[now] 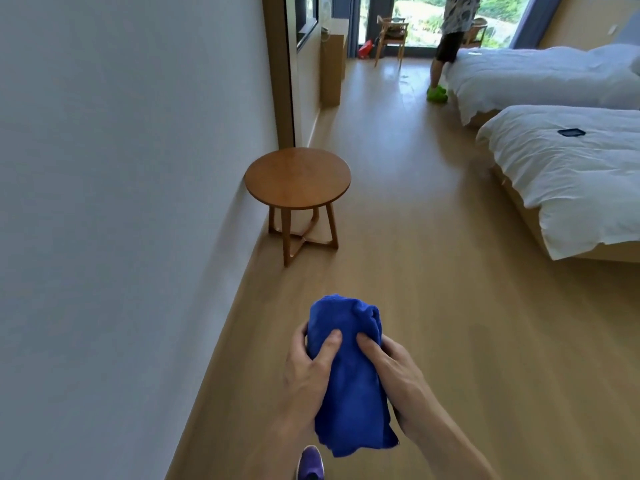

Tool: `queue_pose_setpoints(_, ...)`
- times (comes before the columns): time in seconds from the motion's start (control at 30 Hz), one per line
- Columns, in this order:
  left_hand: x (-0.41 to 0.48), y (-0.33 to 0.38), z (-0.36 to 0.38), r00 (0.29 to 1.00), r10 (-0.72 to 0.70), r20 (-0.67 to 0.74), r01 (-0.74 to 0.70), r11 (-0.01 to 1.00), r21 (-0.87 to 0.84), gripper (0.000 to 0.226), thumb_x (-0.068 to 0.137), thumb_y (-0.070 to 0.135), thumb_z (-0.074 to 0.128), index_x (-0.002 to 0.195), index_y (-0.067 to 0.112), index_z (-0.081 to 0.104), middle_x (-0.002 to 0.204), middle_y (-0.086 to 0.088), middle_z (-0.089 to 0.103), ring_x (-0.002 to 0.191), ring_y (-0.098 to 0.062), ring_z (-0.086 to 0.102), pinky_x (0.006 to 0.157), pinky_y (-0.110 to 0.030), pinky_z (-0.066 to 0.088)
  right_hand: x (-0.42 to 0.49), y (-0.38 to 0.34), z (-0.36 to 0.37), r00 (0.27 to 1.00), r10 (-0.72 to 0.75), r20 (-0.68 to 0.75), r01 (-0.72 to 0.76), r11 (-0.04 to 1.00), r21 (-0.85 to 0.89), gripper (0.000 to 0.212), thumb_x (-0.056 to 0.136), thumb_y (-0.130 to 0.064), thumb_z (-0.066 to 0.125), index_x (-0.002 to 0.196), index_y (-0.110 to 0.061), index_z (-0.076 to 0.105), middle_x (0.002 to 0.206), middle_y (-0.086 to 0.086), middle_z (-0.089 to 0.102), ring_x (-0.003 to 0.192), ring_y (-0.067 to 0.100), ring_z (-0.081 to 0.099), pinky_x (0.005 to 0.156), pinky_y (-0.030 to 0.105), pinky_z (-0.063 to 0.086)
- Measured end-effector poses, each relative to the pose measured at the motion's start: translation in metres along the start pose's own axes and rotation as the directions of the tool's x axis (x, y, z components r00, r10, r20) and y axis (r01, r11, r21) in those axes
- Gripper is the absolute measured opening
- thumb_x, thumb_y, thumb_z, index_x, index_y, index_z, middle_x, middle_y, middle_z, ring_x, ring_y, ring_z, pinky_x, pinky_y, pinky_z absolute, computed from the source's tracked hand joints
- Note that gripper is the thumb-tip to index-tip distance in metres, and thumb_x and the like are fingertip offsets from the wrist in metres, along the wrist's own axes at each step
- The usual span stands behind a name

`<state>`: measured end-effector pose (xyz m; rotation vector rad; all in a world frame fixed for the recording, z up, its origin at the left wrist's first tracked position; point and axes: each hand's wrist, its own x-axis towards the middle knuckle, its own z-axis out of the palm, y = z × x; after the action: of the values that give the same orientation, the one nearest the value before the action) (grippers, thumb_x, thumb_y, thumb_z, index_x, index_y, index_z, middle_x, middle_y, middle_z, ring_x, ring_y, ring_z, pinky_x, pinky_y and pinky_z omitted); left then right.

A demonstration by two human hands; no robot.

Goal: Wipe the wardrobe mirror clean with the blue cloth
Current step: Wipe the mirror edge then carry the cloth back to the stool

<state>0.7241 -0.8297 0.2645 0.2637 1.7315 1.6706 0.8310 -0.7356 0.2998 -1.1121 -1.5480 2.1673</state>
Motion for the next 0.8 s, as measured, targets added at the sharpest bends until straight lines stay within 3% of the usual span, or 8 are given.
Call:
queue_pose_setpoints(0.4, 0.162, 0.057, 0.04, 0.998, -0.012, 0.068, 0.011, 1.0, 0.024, 0.065, 0.062, 0.071, 0.074, 0.119, 0.044, 0.056, 0.113, 0.014, 0.072, 0.098, -0.011, 0.073, 0.086, -0.041, 0.062, 0.149, -0.079, -0.015, 0.998, -0.005, -0.057, 0.007, 0.999, 0.041, 0.027, 0.1, -0.033, 0.059, 0.108, -0.01, 0.07, 0.103, 0.01, 0.077, 0.096, 0.028, 0.075, 0.087, 0.044, 0.06)
queue_pose_setpoints(0.67, 0.267, 0.083, 0.1, 0.999, -0.029, -0.028, 0.03, 0.999, 0.045, 0.061, 0.073, 0.06, 0.072, 0.126, 0.034, 0.055, 0.116, 0.008, 0.07, 0.101, -0.015, 0.072, 0.09, -0.043, 0.06, 0.267, -0.125, -0.059, 1.0, 0.018, -0.002, -0.018, 1.0, 0.009, 0.03, 0.096, -0.037, 0.062, 0.11, -0.012, 0.07, 0.104, 0.009, 0.077, 0.098, 0.028, 0.074, 0.093, 0.049, 0.058)
queue_pose_setpoints(0.8, 0.325, 0.103, 0.146, 0.997, -0.025, -0.073, 0.028, 0.999, 0.032, 0.059, 0.077, 0.056, 0.073, 0.126, 0.031, 0.054, 0.115, 0.007, 0.07, 0.1, -0.014, 0.071, 0.089, -0.041, 0.061, 0.33, -0.162, -0.095, 0.998, 0.051, 0.037, -0.05, 0.999, -0.011, 0.03, 0.097, -0.037, 0.062, 0.11, -0.012, 0.07, 0.103, 0.009, 0.077, 0.096, 0.027, 0.075, 0.089, 0.045, 0.059)
